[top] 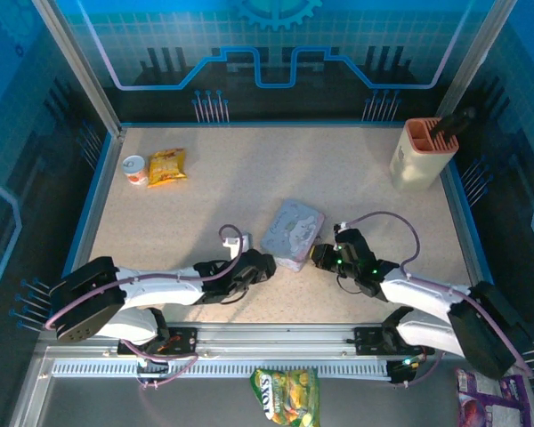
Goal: Unlock the padlock with the key
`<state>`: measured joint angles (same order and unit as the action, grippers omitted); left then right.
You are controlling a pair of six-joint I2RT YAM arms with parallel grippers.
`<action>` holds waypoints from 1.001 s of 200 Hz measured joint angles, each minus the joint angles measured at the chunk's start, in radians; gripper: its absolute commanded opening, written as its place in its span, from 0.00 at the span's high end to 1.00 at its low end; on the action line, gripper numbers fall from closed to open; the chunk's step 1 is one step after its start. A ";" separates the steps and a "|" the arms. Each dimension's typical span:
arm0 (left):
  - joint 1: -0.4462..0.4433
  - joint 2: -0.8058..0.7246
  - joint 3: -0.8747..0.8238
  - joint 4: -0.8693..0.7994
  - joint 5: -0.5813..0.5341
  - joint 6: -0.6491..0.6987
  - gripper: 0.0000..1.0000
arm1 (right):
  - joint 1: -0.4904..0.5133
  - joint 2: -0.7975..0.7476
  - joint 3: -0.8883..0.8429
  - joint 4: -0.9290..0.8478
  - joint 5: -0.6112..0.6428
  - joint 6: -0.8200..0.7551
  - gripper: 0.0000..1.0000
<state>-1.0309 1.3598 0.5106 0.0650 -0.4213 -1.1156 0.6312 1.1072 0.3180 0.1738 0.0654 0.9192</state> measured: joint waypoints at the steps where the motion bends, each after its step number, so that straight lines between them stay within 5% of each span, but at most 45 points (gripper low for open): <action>1: 0.001 0.000 -0.003 -0.004 0.000 0.000 0.46 | 0.002 -0.004 0.003 -0.005 0.004 -0.004 0.99; 71: 0.003 -0.076 0.059 -0.134 -0.011 0.080 0.44 | 0.017 0.043 0.020 -0.068 0.049 -0.072 0.99; 112: 0.001 -0.096 0.194 -0.212 -0.030 0.240 0.42 | 0.066 0.089 0.032 -0.048 0.019 -0.076 0.99; 161: -0.032 0.057 0.393 -0.295 -0.027 0.463 0.35 | 0.129 0.111 0.048 -0.021 -0.034 -0.093 0.98; 200: -0.017 0.139 0.385 -0.338 -0.026 0.491 0.35 | 0.127 0.121 0.041 0.020 -0.050 -0.090 0.97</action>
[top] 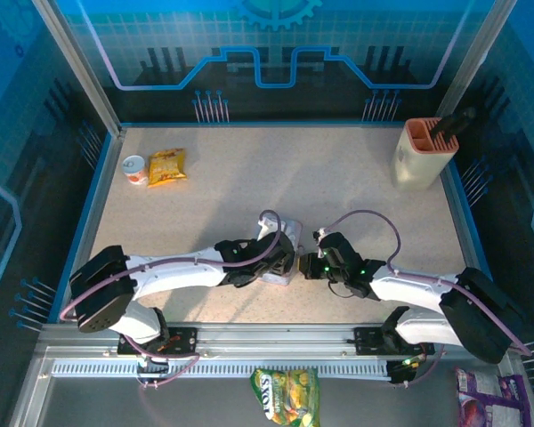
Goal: Unlock the padlock with the key
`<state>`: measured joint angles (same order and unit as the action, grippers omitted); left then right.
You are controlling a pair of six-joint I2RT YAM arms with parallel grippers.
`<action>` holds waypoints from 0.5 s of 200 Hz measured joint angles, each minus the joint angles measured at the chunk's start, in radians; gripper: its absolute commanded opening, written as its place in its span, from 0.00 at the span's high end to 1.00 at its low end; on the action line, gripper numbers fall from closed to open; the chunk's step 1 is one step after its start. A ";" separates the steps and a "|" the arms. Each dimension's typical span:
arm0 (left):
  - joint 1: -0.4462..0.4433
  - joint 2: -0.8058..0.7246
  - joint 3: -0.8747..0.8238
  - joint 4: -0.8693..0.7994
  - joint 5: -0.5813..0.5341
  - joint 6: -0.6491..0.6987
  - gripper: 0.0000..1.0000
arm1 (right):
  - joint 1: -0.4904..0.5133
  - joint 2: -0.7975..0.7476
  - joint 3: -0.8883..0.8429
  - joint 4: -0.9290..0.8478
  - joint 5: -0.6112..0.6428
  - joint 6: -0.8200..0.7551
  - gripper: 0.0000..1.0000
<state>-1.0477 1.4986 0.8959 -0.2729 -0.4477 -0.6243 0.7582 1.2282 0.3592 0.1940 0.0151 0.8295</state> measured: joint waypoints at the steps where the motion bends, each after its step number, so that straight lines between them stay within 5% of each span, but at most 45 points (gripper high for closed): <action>1: 0.000 0.000 0.000 0.000 0.000 0.000 0.35 | 0.000 0.000 0.000 0.000 0.000 0.000 0.97; 46: 0.011 0.000 -0.027 0.032 0.000 -0.008 0.35 | -0.005 0.035 0.000 0.000 -0.001 0.004 0.94; 100: 0.021 -0.024 -0.100 0.166 0.000 -0.043 0.37 | -0.107 0.120 -0.039 0.175 -0.153 0.140 0.93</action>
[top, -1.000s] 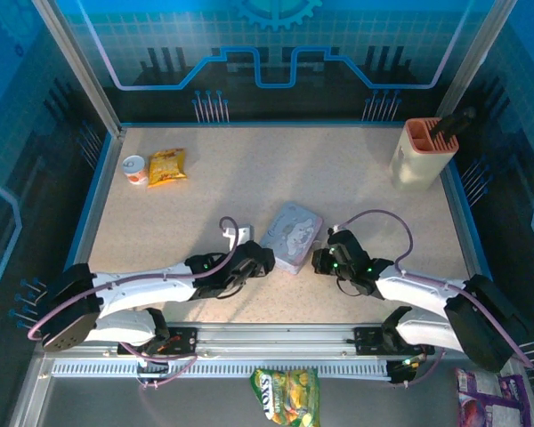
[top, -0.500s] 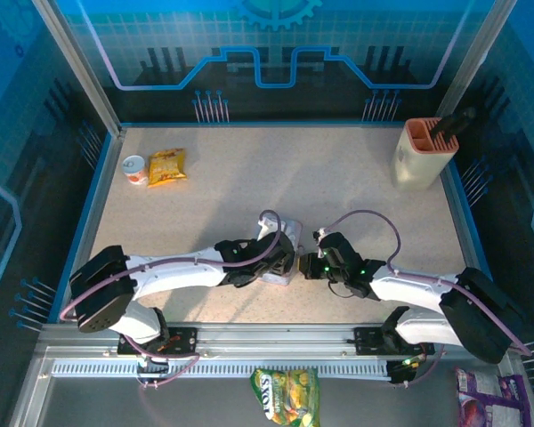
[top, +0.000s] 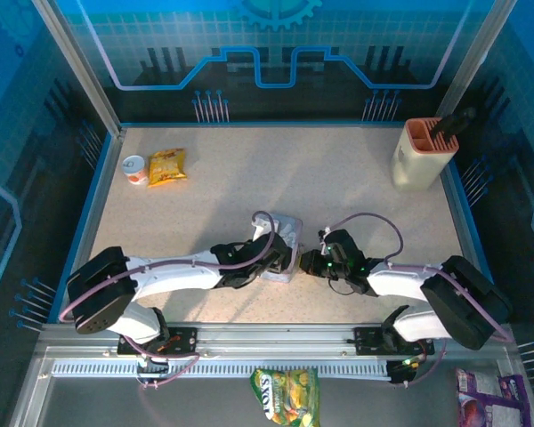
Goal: Unlock the padlock with the key
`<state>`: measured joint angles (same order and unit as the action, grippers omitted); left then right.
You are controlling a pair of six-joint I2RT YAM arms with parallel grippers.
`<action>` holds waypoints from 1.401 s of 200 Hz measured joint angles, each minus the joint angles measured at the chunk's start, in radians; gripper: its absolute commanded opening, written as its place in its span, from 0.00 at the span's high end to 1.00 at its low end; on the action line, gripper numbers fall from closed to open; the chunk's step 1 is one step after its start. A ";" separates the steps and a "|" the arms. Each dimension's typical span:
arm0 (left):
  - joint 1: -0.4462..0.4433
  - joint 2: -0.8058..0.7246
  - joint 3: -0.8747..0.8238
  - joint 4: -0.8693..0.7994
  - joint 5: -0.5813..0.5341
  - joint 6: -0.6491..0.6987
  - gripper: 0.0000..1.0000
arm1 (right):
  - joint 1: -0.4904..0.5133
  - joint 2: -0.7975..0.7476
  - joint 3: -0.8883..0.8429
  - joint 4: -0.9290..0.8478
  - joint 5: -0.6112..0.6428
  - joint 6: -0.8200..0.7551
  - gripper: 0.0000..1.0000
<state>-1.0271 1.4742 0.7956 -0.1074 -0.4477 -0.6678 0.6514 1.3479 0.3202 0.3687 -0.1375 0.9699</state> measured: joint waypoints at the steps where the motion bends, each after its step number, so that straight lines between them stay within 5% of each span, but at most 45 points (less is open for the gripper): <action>1: 0.000 -0.002 -0.002 0.003 0.000 0.000 0.37 | -0.001 0.002 0.000 0.003 -0.003 0.004 0.93; 75: 0.006 -0.037 -0.062 0.088 0.012 -0.014 0.38 | -0.011 0.053 0.000 0.077 -0.057 0.156 0.93; 181: 0.007 -0.042 -0.068 0.098 0.011 -0.037 0.38 | -0.032 -0.121 0.000 -0.050 -0.013 0.110 0.92; 280: 0.018 -0.314 -0.182 -0.062 0.058 0.043 0.30 | -0.159 -0.503 0.101 -0.660 0.019 -0.302 0.92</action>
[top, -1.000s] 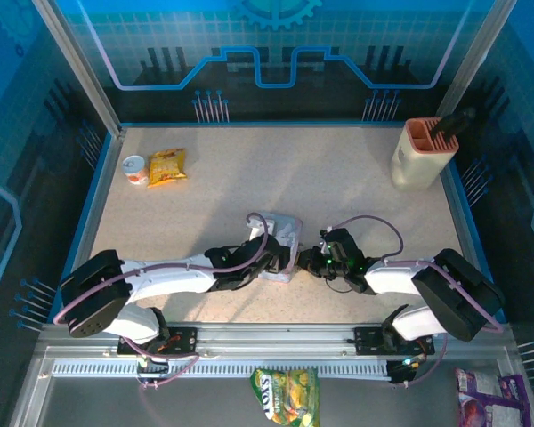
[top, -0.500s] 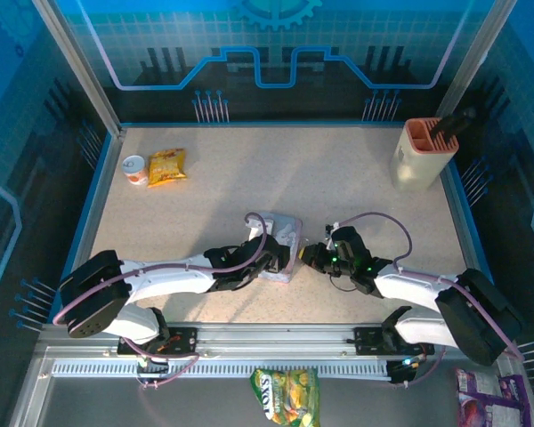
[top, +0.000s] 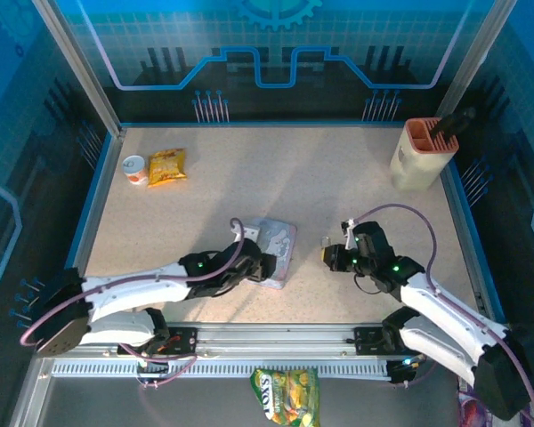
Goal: Unlock the padlock with the key
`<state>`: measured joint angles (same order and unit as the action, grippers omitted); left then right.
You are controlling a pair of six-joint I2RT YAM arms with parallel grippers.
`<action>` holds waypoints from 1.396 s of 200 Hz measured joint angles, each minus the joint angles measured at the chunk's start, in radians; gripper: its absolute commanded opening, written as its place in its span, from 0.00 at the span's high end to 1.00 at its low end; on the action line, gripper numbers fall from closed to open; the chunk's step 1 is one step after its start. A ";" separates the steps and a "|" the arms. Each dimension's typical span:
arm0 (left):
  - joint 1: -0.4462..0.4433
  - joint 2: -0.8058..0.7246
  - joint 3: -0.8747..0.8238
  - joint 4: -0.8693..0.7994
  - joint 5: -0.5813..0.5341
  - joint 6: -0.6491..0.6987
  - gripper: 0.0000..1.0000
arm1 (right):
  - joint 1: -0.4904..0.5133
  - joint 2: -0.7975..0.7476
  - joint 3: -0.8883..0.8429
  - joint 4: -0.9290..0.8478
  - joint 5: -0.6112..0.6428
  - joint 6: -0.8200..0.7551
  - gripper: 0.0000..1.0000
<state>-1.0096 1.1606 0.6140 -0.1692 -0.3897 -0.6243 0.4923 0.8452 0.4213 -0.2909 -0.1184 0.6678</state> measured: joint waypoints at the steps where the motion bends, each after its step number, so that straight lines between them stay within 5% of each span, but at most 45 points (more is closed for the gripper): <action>1: 0.000 -0.004 -0.003 0.000 -0.001 0.000 0.30 | -0.001 -0.002 0.000 -0.005 0.000 -0.002 0.92; 55: 0.028 -0.407 -0.201 0.001 -0.085 0.058 0.28 | -0.112 -0.064 0.023 -0.188 -0.052 -0.140 0.91; 93: 0.044 -0.675 -0.293 -0.048 -0.145 0.087 0.25 | -0.239 0.065 0.054 -0.180 -0.103 -0.188 0.91; 127: 0.045 -0.843 -0.318 -0.106 -0.172 0.121 0.25 | -0.254 0.184 0.102 -0.167 -0.106 -0.220 0.88; 218: 0.046 -0.900 -0.340 -0.185 -0.206 0.164 0.24 | -0.264 0.416 0.119 -0.119 -0.100 -0.246 0.80; 279: 0.046 -0.855 -0.340 -0.185 -0.216 0.163 0.24 | -0.264 0.440 0.131 -0.119 -0.095 -0.235 0.61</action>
<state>-0.9638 0.3054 0.2737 -0.3546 -0.6060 -0.4610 0.2279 1.2850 0.5522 -0.4099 -0.2131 0.4332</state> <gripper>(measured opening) 0.764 0.360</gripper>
